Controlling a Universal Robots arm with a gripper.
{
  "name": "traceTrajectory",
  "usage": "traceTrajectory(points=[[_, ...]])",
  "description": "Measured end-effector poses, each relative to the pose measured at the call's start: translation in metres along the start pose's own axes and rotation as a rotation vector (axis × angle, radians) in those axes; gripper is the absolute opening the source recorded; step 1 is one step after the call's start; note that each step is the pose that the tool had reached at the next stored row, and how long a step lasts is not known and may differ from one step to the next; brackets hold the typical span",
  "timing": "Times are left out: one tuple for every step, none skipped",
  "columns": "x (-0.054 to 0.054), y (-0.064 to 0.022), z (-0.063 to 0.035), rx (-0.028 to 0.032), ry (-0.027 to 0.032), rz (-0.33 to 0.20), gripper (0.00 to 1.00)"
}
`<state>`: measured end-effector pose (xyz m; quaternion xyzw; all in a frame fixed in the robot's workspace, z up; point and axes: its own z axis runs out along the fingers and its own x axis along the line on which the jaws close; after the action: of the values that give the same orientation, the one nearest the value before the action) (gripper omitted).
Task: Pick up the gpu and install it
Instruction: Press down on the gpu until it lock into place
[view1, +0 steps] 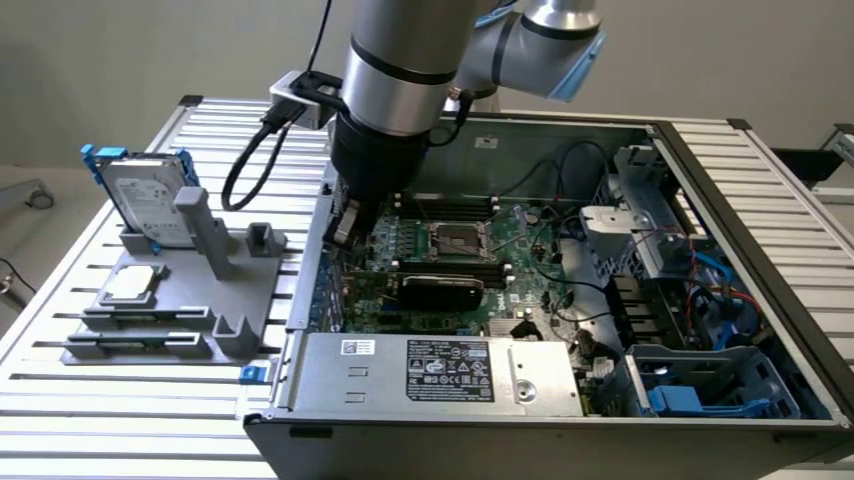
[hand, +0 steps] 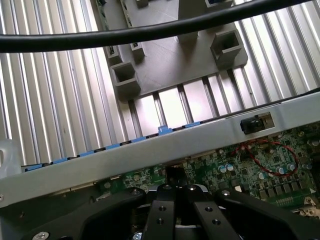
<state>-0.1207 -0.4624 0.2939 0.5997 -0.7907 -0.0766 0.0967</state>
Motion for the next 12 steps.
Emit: traceTrajectory(points=[[0.0000, 0.0001, 0.0001, -0.0001, -0.0001, 0.000, 0.11], [-0.0001, 0.0001, 0.0002, -0.0002, -0.0005, 0.000, 0.11], [-0.0002, 0.0002, 0.0003, -0.0003, -0.0012, 0.000, 0.11], [-0.0003, 0.0002, 0.0003, -0.0005, -0.0022, 0.000, 0.11], [-0.0005, 0.0003, 0.0002, -0.0008, -0.0030, -0.001, 0.11], [-0.0007, 0.0003, 0.0001, -0.0011, -0.0038, -0.001, 0.11], [-0.0008, 0.0004, 0.0001, -0.0012, -0.0044, -0.001, 0.11], [-0.0008, 0.0004, 0.0001, -0.0016, -0.0049, -0.001, 0.11], [-0.0009, 0.0005, 0.0000, -0.0022, -0.0053, -0.001, 0.11], [-0.0009, 0.0006, -0.0001, -0.0028, -0.0056, -0.001, 0.11], [-0.0009, 0.0006, -0.0002, -0.0036, -0.0059, -0.001, 0.11], [-0.0009, 0.0006, -0.0004, -0.0046, -0.0059, -0.001, 0.11]])
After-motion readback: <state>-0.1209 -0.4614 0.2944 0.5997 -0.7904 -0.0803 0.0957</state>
